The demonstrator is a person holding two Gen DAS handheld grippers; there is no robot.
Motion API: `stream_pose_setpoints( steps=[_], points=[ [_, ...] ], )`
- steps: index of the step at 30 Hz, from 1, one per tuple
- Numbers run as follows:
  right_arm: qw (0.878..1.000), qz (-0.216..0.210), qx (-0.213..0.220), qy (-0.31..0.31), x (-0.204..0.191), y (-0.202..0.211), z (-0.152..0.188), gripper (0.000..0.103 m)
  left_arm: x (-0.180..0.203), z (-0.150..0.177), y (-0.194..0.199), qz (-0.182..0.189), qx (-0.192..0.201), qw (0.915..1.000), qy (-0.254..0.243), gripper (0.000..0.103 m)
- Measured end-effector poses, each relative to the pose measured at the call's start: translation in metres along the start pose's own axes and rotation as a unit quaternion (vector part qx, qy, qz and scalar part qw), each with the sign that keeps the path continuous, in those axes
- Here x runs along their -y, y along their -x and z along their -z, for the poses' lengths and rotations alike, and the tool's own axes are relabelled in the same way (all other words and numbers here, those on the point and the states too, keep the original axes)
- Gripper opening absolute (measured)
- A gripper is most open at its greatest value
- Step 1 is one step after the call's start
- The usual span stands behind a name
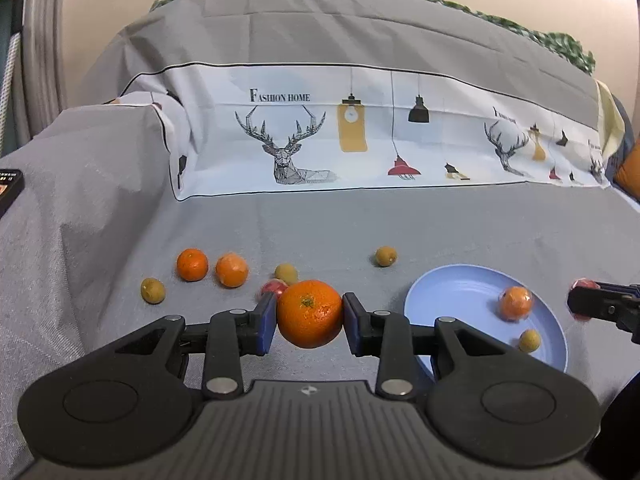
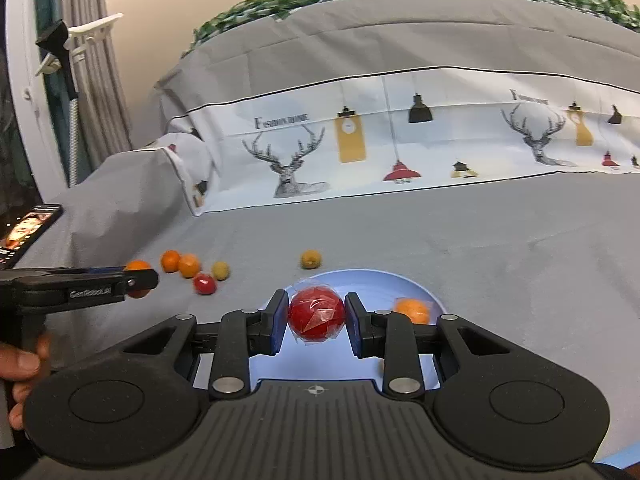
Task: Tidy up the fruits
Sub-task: 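Carry the orange and tomato to the plate and release both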
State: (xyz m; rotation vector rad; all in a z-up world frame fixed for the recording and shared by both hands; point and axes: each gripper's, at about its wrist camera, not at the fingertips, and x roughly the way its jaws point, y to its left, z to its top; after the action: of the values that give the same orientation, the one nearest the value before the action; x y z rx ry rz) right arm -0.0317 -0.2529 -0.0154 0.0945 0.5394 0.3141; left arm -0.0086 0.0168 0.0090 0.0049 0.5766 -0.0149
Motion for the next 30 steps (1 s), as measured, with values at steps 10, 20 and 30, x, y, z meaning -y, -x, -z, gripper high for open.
stream_pose_setpoints(
  steps=[10, 20, 30],
  points=[
    [1.000, 0.011, -0.006, 0.015, -0.006, -0.009, 0.006, 0.032, -0.008, 0.000, -0.003, 0.006, 0.000, 0.9998, 0.018, 0.039],
    [1.000, 0.016, -0.007, 0.014, -0.005, -0.011, 0.006, 0.032, 0.004, 0.002, -0.005, 0.009, 0.001, 0.9999, -0.013, 0.039],
    [1.000, 0.021, -0.008, 0.013, -0.005, -0.014, 0.007, 0.032, 0.008, 0.004, -0.006, 0.014, 0.005, 0.9996, -0.024, 0.039]
  ],
)
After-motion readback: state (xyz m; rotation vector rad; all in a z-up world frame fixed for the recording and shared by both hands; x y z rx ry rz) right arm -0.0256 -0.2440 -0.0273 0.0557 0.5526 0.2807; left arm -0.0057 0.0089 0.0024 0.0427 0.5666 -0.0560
